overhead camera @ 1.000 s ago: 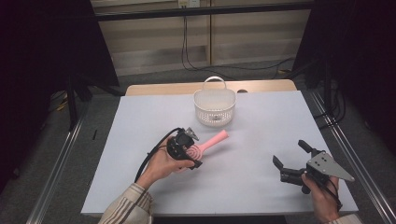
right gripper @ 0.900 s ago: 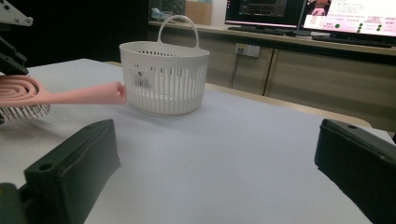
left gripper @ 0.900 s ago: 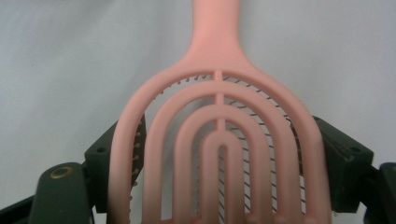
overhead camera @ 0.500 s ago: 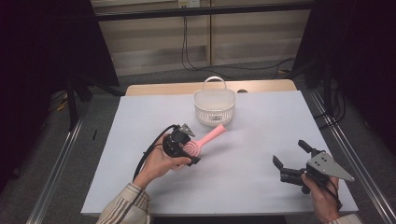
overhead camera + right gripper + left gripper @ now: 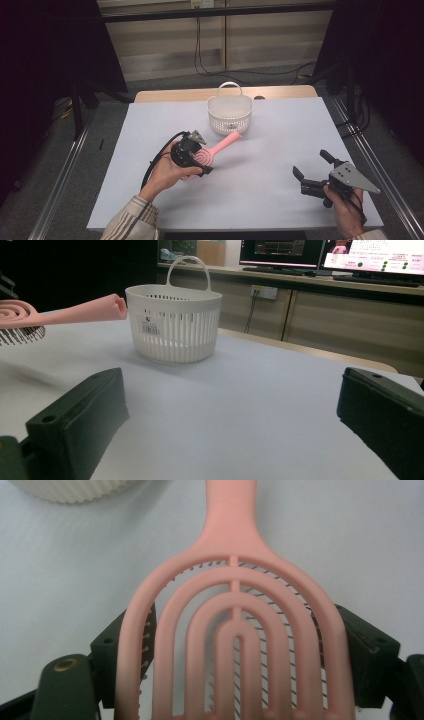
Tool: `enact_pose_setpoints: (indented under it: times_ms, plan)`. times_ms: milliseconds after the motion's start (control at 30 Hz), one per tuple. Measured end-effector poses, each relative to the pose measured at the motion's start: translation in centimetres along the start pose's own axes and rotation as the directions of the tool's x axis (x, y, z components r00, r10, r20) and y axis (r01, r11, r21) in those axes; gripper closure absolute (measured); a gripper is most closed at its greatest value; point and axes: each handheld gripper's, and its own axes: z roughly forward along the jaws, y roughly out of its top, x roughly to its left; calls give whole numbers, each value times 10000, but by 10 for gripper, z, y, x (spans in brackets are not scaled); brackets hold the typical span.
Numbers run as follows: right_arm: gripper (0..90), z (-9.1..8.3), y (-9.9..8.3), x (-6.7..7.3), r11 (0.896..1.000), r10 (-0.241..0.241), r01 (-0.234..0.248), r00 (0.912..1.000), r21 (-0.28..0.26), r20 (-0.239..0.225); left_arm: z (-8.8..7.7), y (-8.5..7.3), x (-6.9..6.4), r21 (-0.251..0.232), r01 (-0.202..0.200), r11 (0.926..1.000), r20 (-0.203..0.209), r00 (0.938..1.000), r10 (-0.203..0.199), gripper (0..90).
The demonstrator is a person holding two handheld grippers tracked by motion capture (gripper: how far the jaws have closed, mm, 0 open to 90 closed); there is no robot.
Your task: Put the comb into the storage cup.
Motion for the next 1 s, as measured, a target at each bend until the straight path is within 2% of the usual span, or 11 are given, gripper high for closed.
enact_pose_setpoints:
  times_ms: [133,167,200,267,300,333,400,467,533,833,1000]
  plan:
    - [0,0,1,1,10000,-41,41,10000,1,-27,-4,1,-6,-214,-42,9998,-18,10000,42,208]
    - [1,0,1,1,9999,-114,113,9999,-26,-20,-6,1,-5,-25,-345,9994,-11,9994,345,208]
    - [1,0,1,1,9999,-108,108,9999,-28,-30,-6,1,-8,-233,-108,9997,-35,9999,108,208]
    - [1,-1,2,1,10000,-48,48,10000,-51,-33,-9,2,-8,-18,-467,9989,-33,9989,467,209]
    - [1,0,2,1,10000,-24,24,10000,-74,-12,-9,2,-10,-308,-186,9994,-45,9998,185,208]
    - [1,0,2,0,10000,-39,39,10000,-82,-12,-11,3,-10,-194,-410,9990,18,9992,411,208]
    - [1,0,4,1,10000,-51,51,10000,-80,-18,-13,4,-13,-432,-194,9989,121,9997,199,208]
    - [0,1,5,2,9999,-118,117,9999,-74,-67,-17,7,-13,-256,-581,9980,165,9981,586,209]
    - [0,2,6,4,9999,-132,132,9998,11,-162,-18,9,-17,-426,-477,9980,209,9986,486,208]
    - [6,7,18,13,9996,-194,187,9994,-210,-303,-16,29,-34,-206,-1370,9904,508,9891,1379,208]
    - [3,14,24,24,9985,-527,512,9954,-200,-806,-9,36,-43,-76,-1461,9892,825,9858,1462,208]
